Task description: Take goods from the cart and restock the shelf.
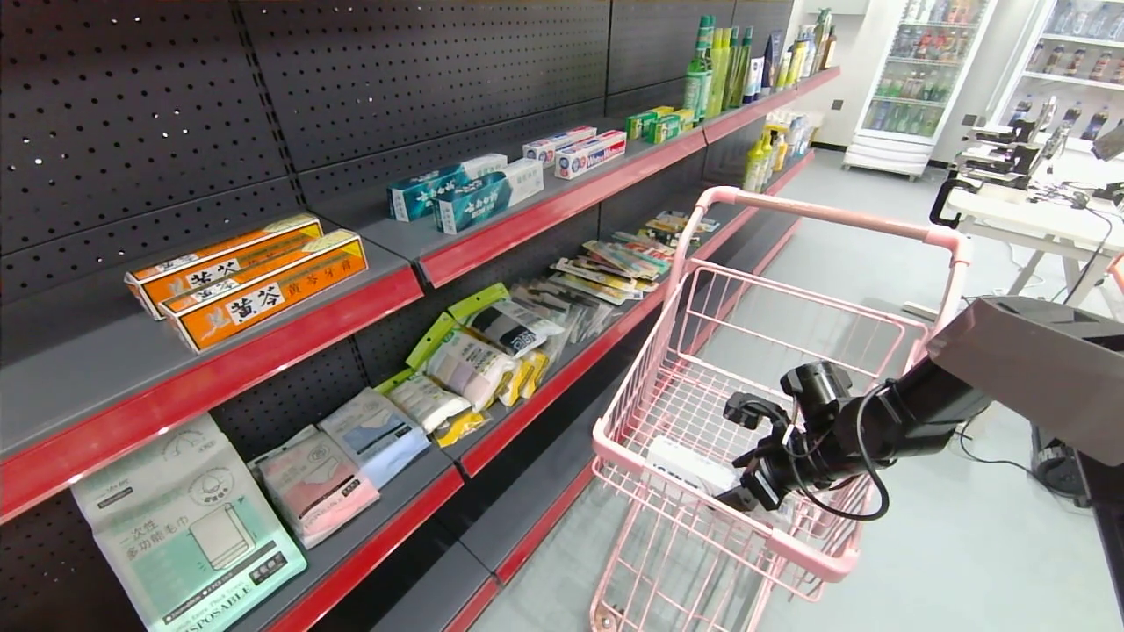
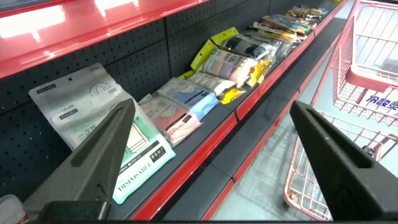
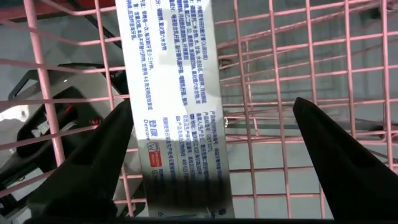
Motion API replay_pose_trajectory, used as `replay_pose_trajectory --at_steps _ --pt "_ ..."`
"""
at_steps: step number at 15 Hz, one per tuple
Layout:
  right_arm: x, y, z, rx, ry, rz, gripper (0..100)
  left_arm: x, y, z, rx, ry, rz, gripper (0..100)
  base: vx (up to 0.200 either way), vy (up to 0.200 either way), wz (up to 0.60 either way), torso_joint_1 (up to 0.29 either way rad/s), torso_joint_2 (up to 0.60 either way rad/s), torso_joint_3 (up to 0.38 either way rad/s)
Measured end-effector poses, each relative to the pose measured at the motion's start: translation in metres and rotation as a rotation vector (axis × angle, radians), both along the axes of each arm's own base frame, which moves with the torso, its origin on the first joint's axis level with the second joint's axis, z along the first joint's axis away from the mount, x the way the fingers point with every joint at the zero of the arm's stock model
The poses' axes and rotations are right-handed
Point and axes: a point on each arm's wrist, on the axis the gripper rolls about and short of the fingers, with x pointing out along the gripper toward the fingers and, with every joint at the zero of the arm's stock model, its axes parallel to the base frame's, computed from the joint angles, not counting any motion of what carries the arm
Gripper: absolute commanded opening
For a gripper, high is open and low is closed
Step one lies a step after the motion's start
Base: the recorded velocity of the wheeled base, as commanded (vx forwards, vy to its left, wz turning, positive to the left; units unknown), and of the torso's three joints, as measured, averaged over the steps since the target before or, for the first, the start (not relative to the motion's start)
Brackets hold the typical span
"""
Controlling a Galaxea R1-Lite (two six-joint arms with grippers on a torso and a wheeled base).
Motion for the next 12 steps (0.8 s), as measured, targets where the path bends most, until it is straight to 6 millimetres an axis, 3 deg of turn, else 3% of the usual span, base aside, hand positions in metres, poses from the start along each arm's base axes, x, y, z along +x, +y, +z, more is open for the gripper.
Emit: replay_pose_trajectory --at_steps 8,9,12 --pt "0.0 0.002 -0.011 -0.019 0.022 -0.002 100 0.0 0.0 0.0 0.0 0.0 0.0 100 0.0 0.0 0.0 0.0 0.0 0.0" --pt "0.0 0.002 -0.012 -0.021 0.025 -0.002 0 0.0 0.0 0.0 0.0 0.0 0.0 100 0.0 0.0 0.0 0.0 0.0 0.0" --pt "-0.001 0.004 -0.015 -0.028 0.036 0.001 0 0.0 0.0 0.0 0.0 0.0 0.0 100 0.0 0.0 0.0 0.0 0.0 0.0"
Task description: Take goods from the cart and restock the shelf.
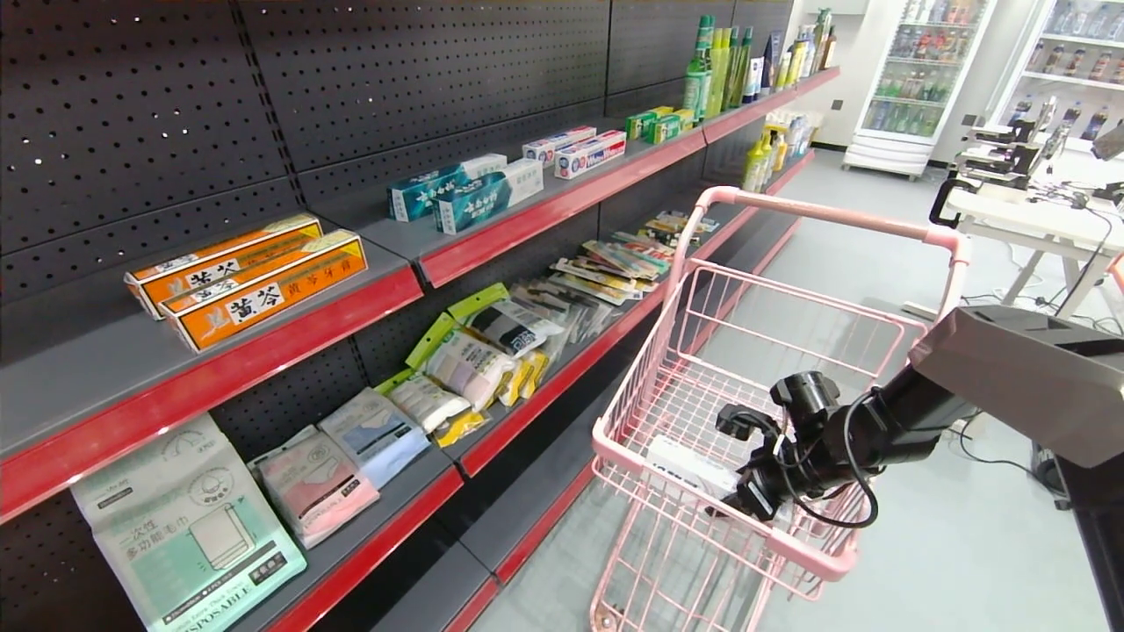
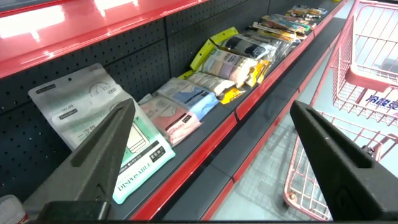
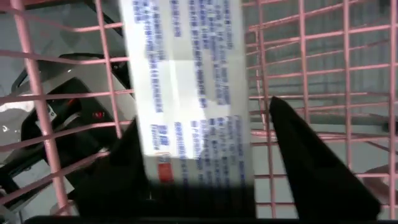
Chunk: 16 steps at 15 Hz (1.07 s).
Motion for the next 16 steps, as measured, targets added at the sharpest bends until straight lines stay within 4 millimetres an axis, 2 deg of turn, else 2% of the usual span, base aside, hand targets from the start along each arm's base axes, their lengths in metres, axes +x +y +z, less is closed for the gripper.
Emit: replay_pose_trajectory --at_steps 6,9,11,16 --pt "-0.005 -0.001 -0.002 -0.006 0.009 -0.013 0 0.0 0.0 0.0 0.0 0.0 0.0 100 0.0 0.0 0.0 0.0 0.0 0.0" --pt "-0.005 -0.005 0.004 0.018 0.029 -0.072 0 0.0 0.0 0.0 0.0 0.0 0.0 100 0.0 0.0 0.0 0.0 0.0 0.0" --pt "-0.003 -0.008 0.019 0.04 0.022 -0.129 0 0.0 0.0 0.0 0.0 0.0 0.0 100 0.0 0.0 0.0 0.0 0.0 0.0" --pt "-0.006 -0.014 0.075 0.079 -0.099 -0.174 0 0.0 0.0 0.0 0.0 0.0 0.0 100 0.0 0.0 0.0 0.0 0.0 0.0"
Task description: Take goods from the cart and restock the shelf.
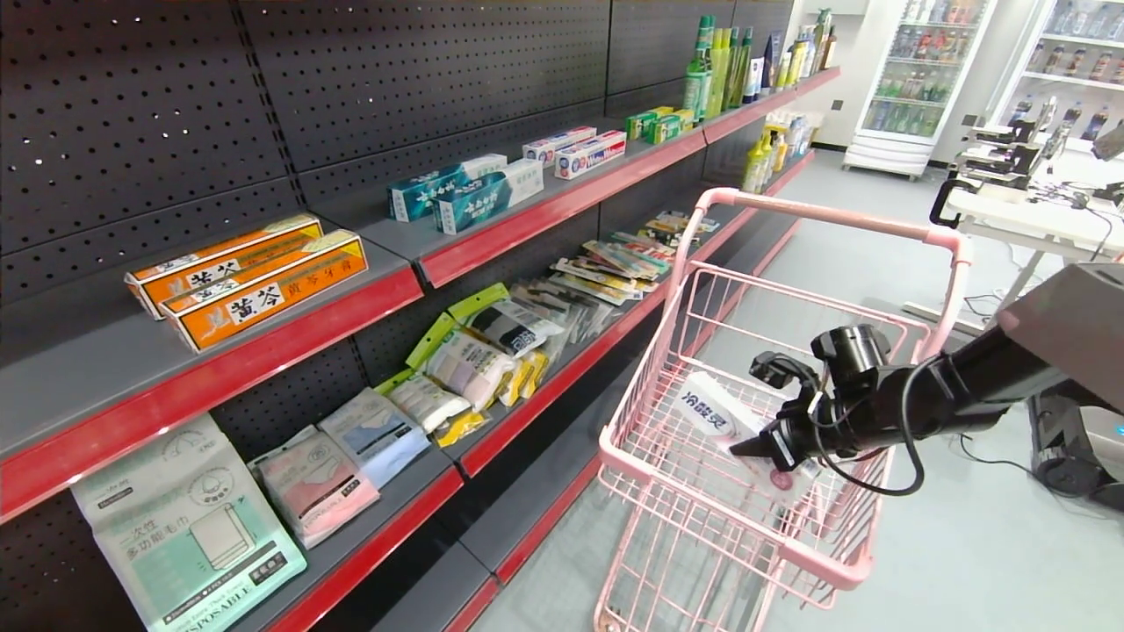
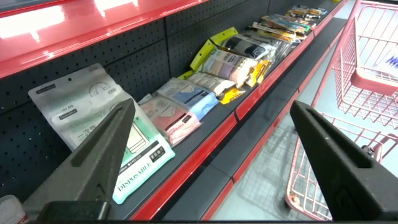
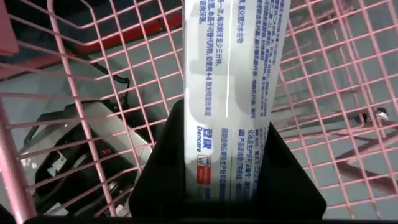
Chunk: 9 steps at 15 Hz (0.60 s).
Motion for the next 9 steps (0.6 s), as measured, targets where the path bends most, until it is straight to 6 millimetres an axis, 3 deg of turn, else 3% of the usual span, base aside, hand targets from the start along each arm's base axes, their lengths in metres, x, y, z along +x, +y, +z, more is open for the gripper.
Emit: replay_pose_trajectory --at_steps 5,9 --pt "-0.015 -0.013 0.056 -0.011 -0.187 -0.082 0 0.0 0.0 0.0 0.0 0.0 0.0 100 0.0 0.0 0.0 0.0 0.0 0.0" --pt "-0.043 -0.018 0.123 0.001 -0.379 -0.252 0 0.0 0.0 0.0 0.001 0.0 0.0 100 0.0 0.0 0.0 0.0 0.0 0.0"
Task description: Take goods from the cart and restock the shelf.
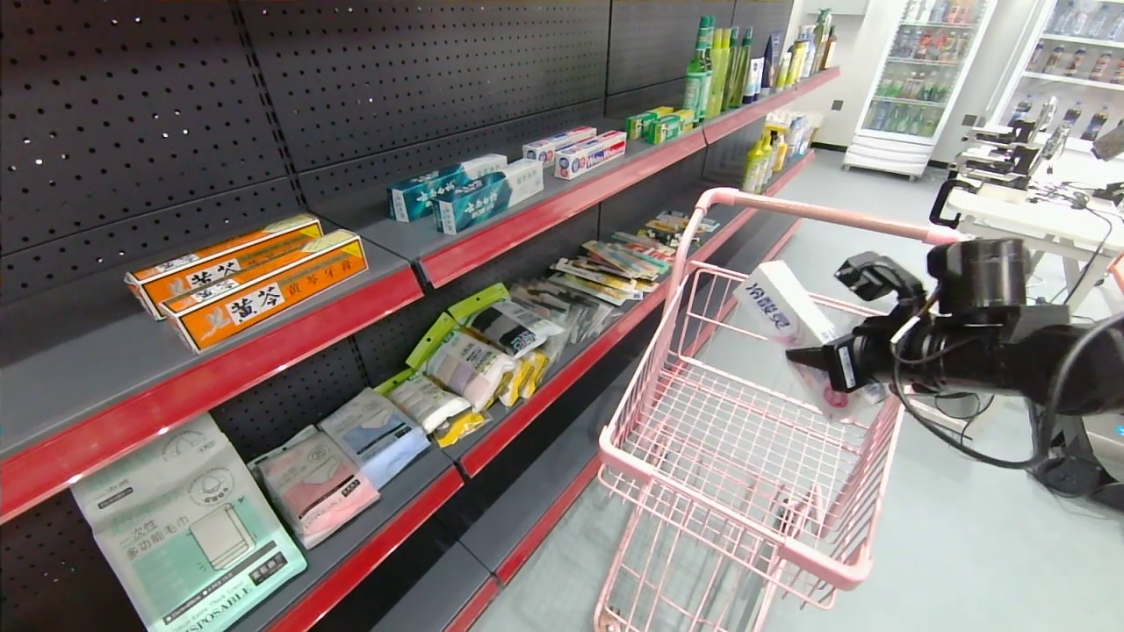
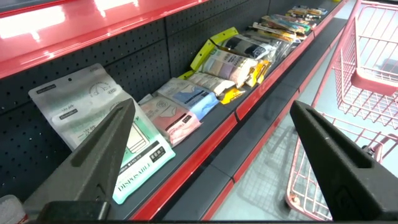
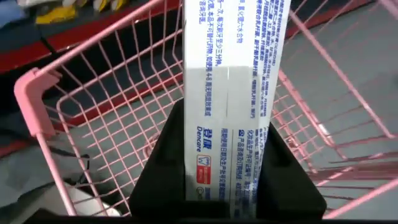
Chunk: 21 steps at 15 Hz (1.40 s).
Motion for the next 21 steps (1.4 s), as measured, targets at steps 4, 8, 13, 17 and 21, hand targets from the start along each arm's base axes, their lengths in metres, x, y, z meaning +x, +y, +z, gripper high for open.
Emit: replay_pose_trajectory --at_steps 4,8,13,17,21 --pt "-0.051 -0.002 0.051 -0.015 -0.147 -0.094 0 0.0 0.0 0.0 0.0 0.0 0.0 100 0.0 0.0 0.0 0.0 0.0 0.0" --pt "-0.102 -0.001 0.073 -0.053 -0.244 -0.171 0 0.0 0.0 0.0 -0.001 0.0 0.0 100 0.0 0.0 0.0 0.0 0.0 0.0" --pt "-0.143 -0.003 0.081 -0.063 -0.315 -0.186 0 0.0 0.0 0.0 -0.001 0.001 0.0 100 0.0 0.0 0.0 0.09 -0.21 -0.117" --pt "-0.17 -0.006 0.074 -0.103 -0.338 -0.175 0 0.0 0.0 0.0 -0.001 0.0 0.0 100 0.0 0.0 0.0 0.245 -0.55 -0.309" --pt "-0.181 -0.007 0.072 -0.124 -0.352 -0.168 0 0.0 0.0 0.0 -0.001 0.0 0.0 100 0.0 0.0 0.0 0.251 -0.55 -0.298"
